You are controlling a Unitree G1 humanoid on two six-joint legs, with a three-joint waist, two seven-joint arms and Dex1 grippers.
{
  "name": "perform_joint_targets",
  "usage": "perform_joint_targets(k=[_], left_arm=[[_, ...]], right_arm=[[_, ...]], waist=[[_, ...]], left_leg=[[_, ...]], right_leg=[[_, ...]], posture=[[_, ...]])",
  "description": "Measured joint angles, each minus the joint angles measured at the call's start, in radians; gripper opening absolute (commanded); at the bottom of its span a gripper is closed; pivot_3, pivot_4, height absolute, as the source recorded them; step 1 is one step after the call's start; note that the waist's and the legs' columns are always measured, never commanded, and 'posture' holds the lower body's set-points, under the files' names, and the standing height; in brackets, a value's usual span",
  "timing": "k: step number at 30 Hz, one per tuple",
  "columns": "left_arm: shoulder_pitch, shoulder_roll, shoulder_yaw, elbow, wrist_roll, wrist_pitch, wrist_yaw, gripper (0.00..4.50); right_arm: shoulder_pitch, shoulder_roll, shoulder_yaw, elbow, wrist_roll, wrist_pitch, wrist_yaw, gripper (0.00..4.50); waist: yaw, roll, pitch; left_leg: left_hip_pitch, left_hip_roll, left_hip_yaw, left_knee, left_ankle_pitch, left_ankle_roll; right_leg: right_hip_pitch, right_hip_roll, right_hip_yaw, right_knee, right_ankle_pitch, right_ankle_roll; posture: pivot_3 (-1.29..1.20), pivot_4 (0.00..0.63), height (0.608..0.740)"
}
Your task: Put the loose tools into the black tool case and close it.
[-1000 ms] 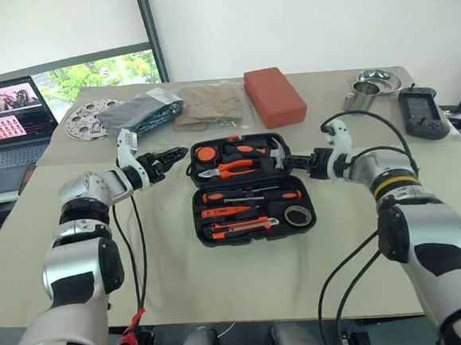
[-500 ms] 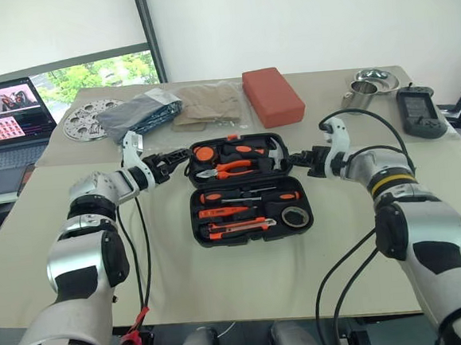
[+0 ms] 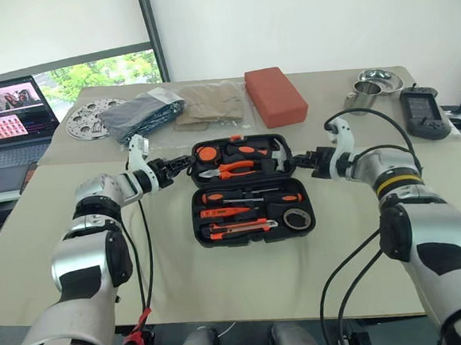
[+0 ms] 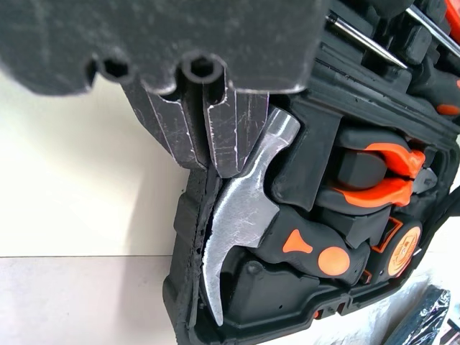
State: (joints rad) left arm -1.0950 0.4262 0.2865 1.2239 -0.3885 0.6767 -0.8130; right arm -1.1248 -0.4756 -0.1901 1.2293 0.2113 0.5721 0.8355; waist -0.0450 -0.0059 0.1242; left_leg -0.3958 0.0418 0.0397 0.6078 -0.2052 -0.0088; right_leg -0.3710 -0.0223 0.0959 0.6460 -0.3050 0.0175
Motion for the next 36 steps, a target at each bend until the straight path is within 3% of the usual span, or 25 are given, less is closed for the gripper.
perform_joint_targets(k=[1,6,15,21,30,36], left_arm=[[0.0,-0.005,0.0,0.005,0.003,-0.005,0.001,1.66],[0.0,-0.023,0.003,0.018,0.03,-0.029,0.015,0.02],[0.0,-0.028,0.018,0.031,0.034,-0.049,0.016,0.02],[0.007,-0.022,-0.012,0.024,0.07,-0.109,-0.081,0.02],[0.1,-0.02,-0.088,-0.142,0.121,-0.316,-0.213,0.02],[0.265,-0.013,-0.167,-0.382,0.201,-0.636,-0.225,0.02]], right_arm=[[0.001,0.0,0.001,-0.003,0.0,0.002,0.003,0.0],[0.018,-0.005,0.008,-0.034,0.0,0.016,0.029,0.0],[0.045,-0.01,0.018,-0.083,0.0,0.028,0.055,0.0],[0.108,-0.013,0.015,-0.157,0.005,-0.052,0.096,0.0],[0.29,0.004,-0.012,-0.357,0.026,-0.33,0.149,0.0],[0.4,0.012,0.004,-0.424,0.005,-0.646,0.179,0.0]], waist=[[0.0,0.0,0.0],[-0.001,0.0,0.0],[-0.002,0.0,0.0],[0.0,0.0,0.0],[0.002,0.0,0.0],[0.002,0.0,0.0]], left_leg=[[0.0,0.0,0.0,0.0,0.0,0.0],[-0.001,0.0,0.0,0.0,0.0,0.0],[-0.001,0.0,-0.001,0.0,0.0,0.0],[-0.001,-0.001,-0.001,0.0,0.001,-0.001],[-0.003,-0.001,-0.003,0.001,0.002,-0.003],[-0.002,0.0,-0.002,0.001,0.002,-0.004]], right_leg=[[0.0,0.0,0.0,0.0,0.0,0.0],[-0.001,0.0,0.0,0.0,0.0,0.0],[-0.001,0.0,0.0,0.001,0.0,0.0],[-0.001,0.0,-0.001,0.001,0.0,0.0],[-0.001,0.0,-0.001,0.001,0.0,0.0],[0.0,0.0,0.0,0.001,0.0,0.0]], posture=[[0.0,0.15,0.74],[0.0,0.15,0.74],[0.0,0.15,0.74],[0.0,0.15,0.74],[0.0,0.15,0.74],[0.0,0.15,0.74]])
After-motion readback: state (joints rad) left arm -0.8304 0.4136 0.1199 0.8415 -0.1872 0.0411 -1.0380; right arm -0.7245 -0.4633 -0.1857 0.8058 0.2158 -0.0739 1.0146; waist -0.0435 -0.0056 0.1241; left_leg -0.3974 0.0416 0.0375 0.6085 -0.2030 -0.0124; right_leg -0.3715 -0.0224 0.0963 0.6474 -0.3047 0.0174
